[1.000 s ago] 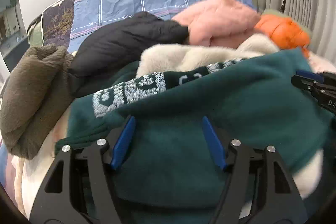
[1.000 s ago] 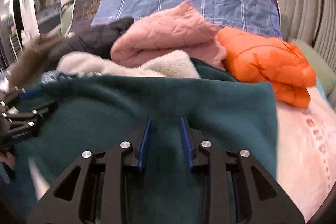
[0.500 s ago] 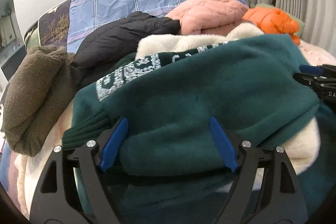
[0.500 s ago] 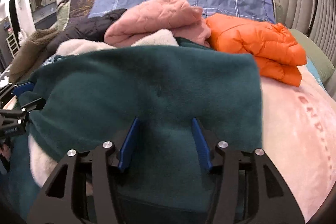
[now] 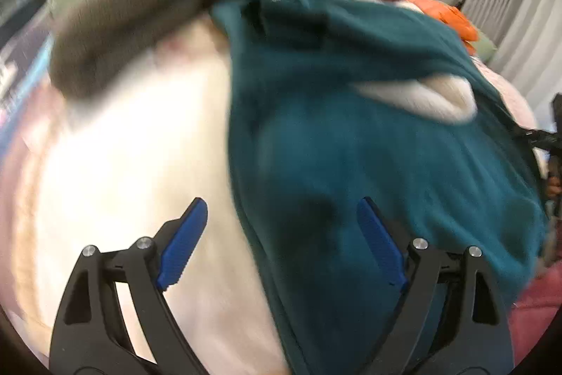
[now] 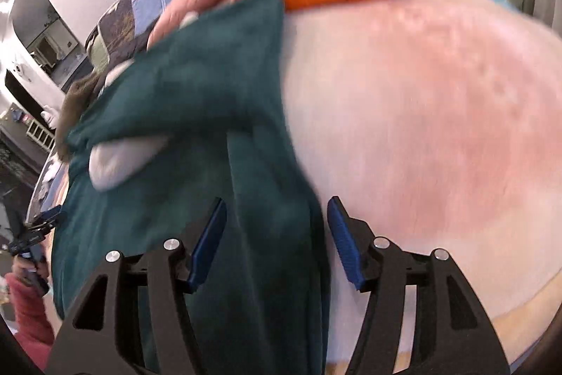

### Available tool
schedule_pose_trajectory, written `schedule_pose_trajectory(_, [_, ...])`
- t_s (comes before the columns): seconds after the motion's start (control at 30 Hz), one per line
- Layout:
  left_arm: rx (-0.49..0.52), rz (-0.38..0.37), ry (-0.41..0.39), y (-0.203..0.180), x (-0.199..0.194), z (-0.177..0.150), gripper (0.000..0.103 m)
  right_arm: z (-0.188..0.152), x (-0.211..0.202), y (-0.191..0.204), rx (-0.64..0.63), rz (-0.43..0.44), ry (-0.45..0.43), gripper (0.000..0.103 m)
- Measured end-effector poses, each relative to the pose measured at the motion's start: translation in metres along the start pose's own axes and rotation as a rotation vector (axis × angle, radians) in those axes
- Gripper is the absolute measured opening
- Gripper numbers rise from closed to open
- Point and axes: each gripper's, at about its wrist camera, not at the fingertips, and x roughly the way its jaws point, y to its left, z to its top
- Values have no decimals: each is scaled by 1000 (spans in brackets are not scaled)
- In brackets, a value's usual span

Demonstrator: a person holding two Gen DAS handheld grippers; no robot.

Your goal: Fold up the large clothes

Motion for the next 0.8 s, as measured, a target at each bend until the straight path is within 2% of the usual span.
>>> schedule_pose_trajectory(0.23, [28, -90, 9, -20, -12, -38, 88, -41, -20, -4, 17, 86, 7, 61])
schedule_pose_trajectory(0.47, [18, -156, 78, -30, -31, -68, 87, -76, -55, -7, 28, 136, 4, 61])
schedule_pose_trajectory(0.53, [29, -164, 95, -36, -39, -78, 87, -87, -64, -7, 40, 160, 13, 60])
schedule_pose_trajectory(0.63, [70, -135, 87, -47, -45, -90, 87, -103, -70, -3, 36, 184, 34, 59])
schedule_pose_trajectory(0.8, [38, -163, 67, -52, -54, -105, 87, -127, -65, 0, 47, 227, 68, 59])
